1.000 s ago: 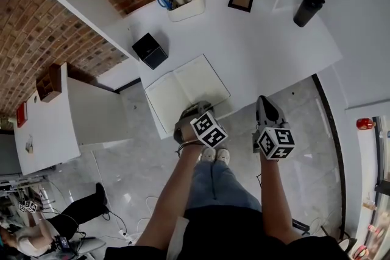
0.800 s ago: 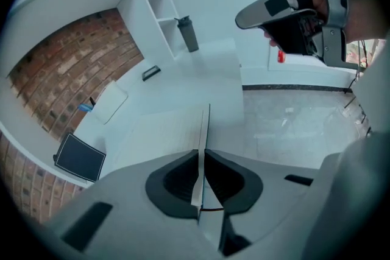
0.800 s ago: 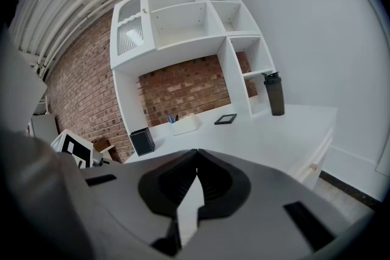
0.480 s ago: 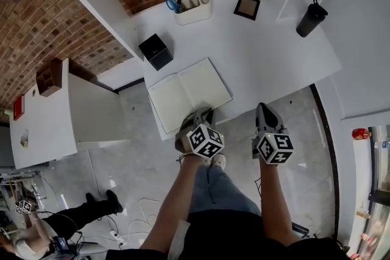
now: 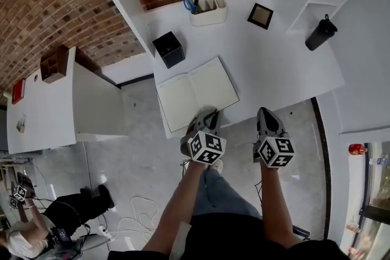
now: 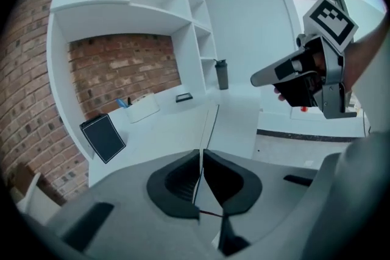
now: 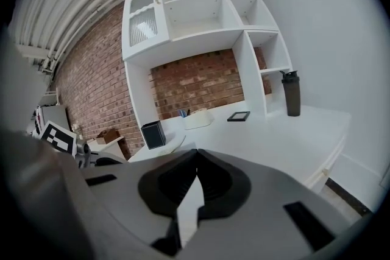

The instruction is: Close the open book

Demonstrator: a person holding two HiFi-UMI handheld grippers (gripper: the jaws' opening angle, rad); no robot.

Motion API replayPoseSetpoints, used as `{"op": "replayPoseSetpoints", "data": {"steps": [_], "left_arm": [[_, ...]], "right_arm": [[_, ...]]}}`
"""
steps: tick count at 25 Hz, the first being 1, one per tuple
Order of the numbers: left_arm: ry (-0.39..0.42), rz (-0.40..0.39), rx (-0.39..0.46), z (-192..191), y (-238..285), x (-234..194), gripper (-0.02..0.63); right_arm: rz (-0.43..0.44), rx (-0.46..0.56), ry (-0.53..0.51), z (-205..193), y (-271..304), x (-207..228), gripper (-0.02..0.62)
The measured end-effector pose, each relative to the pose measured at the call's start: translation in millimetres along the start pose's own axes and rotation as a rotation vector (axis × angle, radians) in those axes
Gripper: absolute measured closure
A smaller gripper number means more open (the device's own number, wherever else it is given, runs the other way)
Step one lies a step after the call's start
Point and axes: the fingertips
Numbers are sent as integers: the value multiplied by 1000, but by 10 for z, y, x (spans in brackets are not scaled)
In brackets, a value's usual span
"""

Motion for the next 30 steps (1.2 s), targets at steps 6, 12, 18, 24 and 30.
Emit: {"op": "replayPoseSetpoints", "data": {"steps": [6,12,18,24,30], "left_arm": [[-154,24,125,61,-175,-141,584],[-372,37,255,53,-435,-348,588],[-525,72,314,-142,-625,-519,591],[-638,100,321,-386,-735,-629,597],[-777,128,287,-711,-764,-706,598]], "right_arm": [[30,-16,-27,-11,66,-124,597],[70,-36,-53,-5,164,-335,597],[129,-58,-90,-48,295,-642,597],[181,-85,-109,-118,428,-888,597],[219,-103,-124,-168,523,-1059,597]]}}
Point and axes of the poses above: the fingertips, and each gripper's own axes: y forward along the fingers, x to its right, z out of its top, and after that the axes turned 5 degrees about -x, right-handed
